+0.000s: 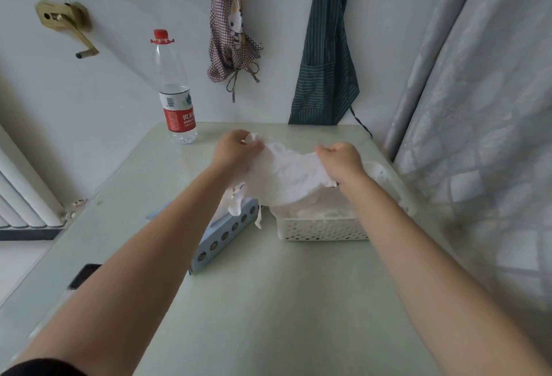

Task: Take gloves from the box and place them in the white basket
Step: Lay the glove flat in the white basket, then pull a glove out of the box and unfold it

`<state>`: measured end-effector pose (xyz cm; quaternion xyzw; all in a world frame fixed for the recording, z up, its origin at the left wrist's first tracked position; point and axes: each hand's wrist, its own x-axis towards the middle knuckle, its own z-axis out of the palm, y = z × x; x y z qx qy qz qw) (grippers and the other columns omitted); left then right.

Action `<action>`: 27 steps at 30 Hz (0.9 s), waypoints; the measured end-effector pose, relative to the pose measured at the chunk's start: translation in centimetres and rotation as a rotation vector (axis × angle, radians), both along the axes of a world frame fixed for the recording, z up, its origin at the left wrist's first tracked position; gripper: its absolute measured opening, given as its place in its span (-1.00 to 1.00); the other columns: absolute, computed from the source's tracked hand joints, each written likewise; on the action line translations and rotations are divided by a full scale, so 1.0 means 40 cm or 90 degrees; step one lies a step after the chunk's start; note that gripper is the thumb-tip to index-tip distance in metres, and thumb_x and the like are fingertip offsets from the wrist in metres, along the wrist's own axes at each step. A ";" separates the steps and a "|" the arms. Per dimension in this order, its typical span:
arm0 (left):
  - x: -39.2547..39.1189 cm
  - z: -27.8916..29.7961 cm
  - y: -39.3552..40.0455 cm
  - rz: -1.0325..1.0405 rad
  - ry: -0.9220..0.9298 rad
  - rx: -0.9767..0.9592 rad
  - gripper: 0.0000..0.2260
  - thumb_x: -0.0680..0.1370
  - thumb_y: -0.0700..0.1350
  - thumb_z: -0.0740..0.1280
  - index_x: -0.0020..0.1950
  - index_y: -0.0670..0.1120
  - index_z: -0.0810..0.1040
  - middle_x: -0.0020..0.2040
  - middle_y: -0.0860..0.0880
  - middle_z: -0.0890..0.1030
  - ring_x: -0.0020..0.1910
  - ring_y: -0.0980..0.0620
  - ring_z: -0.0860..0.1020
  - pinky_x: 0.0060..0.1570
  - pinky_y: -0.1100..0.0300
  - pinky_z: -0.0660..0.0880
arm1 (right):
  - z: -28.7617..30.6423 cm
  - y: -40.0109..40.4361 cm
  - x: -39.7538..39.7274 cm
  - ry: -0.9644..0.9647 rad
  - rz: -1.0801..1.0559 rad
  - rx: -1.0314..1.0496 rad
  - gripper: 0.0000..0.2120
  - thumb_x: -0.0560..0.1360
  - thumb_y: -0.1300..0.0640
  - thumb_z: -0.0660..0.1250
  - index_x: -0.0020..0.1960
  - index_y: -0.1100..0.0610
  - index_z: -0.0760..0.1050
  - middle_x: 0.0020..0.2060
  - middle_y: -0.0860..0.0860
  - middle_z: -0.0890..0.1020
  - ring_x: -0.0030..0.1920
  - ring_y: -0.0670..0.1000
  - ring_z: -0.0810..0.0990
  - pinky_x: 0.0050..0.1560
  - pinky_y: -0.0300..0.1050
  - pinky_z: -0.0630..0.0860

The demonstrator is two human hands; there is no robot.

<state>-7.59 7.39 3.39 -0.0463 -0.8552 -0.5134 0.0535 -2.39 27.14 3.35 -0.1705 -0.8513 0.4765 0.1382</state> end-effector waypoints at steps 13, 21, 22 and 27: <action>-0.025 -0.084 0.217 -0.080 0.066 -0.300 -0.72 0.53 -0.08 0.34 0.24 -0.02 0.50 0.07 -0.01 0.55 -0.01 -0.02 0.52 -0.04 0.13 0.49 | -0.099 0.213 0.012 -0.035 -0.072 0.210 -0.74 0.61 -0.01 0.22 -0.12 0.17 0.39 -0.23 0.04 0.49 -0.20 0.10 0.44 -0.26 -0.10 0.29; 0.040 -0.124 0.295 -0.317 0.097 -0.502 -0.56 0.56 0.26 0.24 0.38 0.12 0.43 0.44 0.02 0.39 0.43 -0.06 0.29 0.39 -0.07 0.23 | -0.120 0.260 0.017 -0.072 -0.095 0.482 -0.75 0.64 0.05 0.20 0.17 0.23 0.37 0.01 0.16 0.63 -0.01 0.19 0.62 -0.26 -0.09 0.32; 0.043 -0.132 0.299 -0.338 0.060 -0.551 -0.48 0.55 0.31 0.20 0.46 0.14 0.34 0.51 0.04 0.30 0.49 -0.07 0.21 0.42 -0.11 0.15 | -0.125 0.261 0.016 -0.088 -0.091 0.516 -0.77 0.63 0.09 0.21 0.18 0.23 0.36 -0.01 0.16 0.63 -0.02 0.19 0.62 -0.27 -0.09 0.32; 0.048 -0.179 0.293 -0.404 -0.015 -0.646 -0.27 0.49 0.44 0.12 0.57 0.15 0.08 0.60 0.07 0.08 0.57 -0.04 0.03 0.45 -0.21 0.02 | -0.146 0.251 0.022 -0.118 -0.097 0.608 -0.78 0.57 0.18 0.31 0.17 0.19 0.38 0.05 0.13 0.56 -0.03 0.14 0.63 -0.28 -0.09 0.34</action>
